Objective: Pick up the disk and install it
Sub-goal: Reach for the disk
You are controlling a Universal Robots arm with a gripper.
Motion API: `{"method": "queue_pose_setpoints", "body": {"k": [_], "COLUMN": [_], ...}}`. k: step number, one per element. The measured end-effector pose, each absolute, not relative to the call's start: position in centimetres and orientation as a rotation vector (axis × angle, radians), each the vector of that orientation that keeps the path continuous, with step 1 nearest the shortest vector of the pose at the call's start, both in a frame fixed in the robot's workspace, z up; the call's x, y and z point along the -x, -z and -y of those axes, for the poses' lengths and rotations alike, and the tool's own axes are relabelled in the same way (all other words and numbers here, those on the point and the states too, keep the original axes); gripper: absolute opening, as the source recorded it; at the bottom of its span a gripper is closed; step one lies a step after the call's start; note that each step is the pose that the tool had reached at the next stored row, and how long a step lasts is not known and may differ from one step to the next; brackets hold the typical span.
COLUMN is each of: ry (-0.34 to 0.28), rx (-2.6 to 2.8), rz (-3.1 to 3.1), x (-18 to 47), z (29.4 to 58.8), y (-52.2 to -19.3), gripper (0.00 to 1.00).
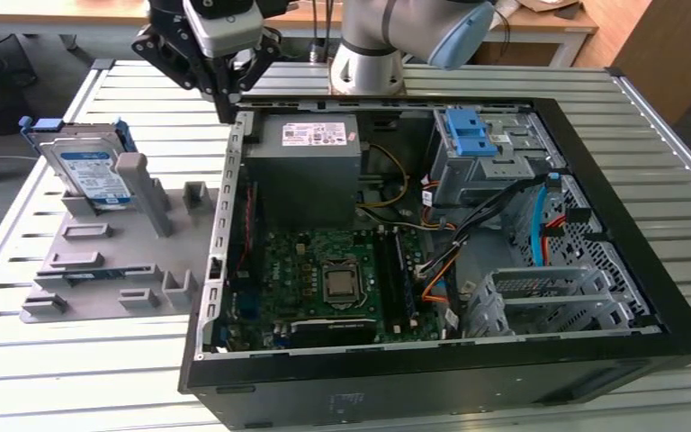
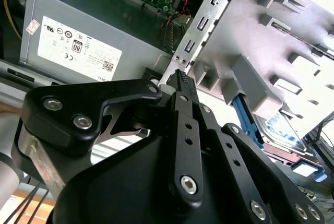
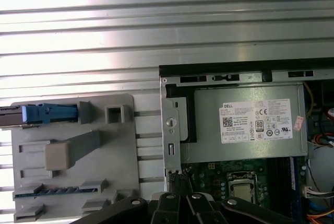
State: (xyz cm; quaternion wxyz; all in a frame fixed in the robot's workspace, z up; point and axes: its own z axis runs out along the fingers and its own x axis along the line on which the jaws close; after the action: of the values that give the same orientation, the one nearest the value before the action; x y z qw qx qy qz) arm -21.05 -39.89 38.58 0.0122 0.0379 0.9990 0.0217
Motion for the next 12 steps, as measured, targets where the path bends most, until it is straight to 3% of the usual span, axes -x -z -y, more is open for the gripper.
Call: {"method": "queue_pose_setpoints", "body": {"k": [12], "ry": [-0.067], "rx": [-0.118], "rz": [-3.114], "x": [21.32], "z": [39.90], "y": [-38.48], "gripper": [0.11]}}
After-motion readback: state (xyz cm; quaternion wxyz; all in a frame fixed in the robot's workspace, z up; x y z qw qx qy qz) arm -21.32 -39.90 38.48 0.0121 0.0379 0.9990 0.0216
